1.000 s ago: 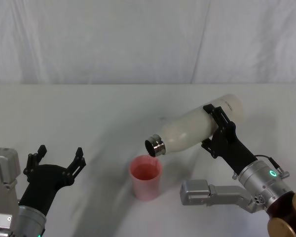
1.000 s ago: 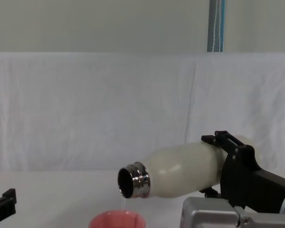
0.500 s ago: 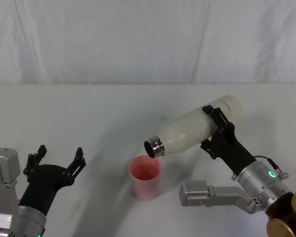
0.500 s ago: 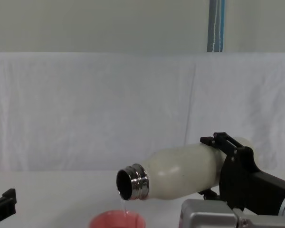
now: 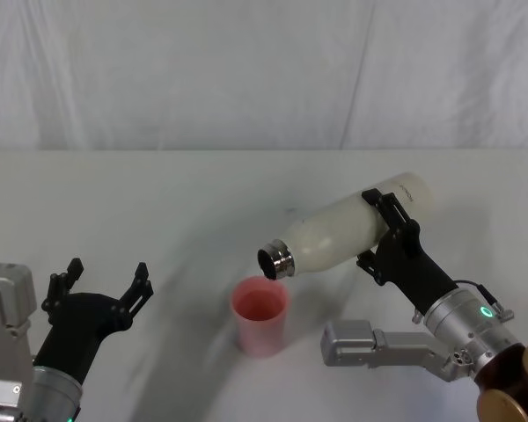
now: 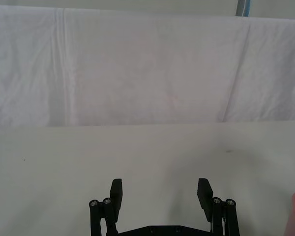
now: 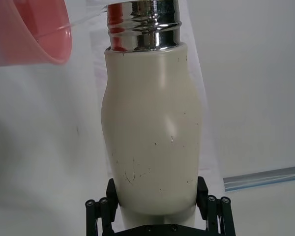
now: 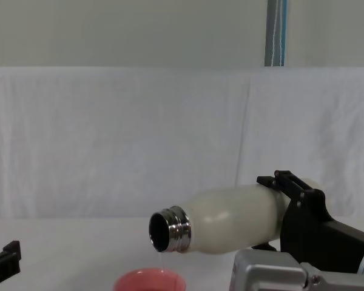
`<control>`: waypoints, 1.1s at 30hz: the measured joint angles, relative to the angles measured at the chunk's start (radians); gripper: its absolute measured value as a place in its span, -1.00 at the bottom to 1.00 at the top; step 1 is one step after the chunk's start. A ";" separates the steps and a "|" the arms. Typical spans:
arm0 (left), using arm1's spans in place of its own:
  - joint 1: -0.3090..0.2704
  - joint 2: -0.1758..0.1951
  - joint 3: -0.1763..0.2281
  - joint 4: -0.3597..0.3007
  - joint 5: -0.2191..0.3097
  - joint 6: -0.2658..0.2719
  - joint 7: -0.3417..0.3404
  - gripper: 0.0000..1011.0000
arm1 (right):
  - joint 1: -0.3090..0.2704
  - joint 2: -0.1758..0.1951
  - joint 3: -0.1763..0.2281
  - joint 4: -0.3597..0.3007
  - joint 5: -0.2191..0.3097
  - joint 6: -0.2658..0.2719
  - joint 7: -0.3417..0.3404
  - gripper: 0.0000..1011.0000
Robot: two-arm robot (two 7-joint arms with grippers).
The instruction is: Grasp the thermos with one hand and pour water into the cup lid.
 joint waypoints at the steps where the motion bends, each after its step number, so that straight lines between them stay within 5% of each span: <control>1: 0.000 0.000 0.000 0.000 0.000 0.000 0.000 0.98 | -0.001 0.000 0.001 -0.001 0.002 0.000 0.001 0.89; 13: 0.000 0.000 0.000 0.000 0.000 0.000 0.000 0.98 | -0.018 -0.009 0.024 -0.019 0.057 -0.013 0.028 0.89; 33: 0.000 0.000 0.000 0.000 0.000 0.000 0.000 0.98 | -0.093 -0.073 0.183 -0.101 0.399 -0.051 0.189 0.89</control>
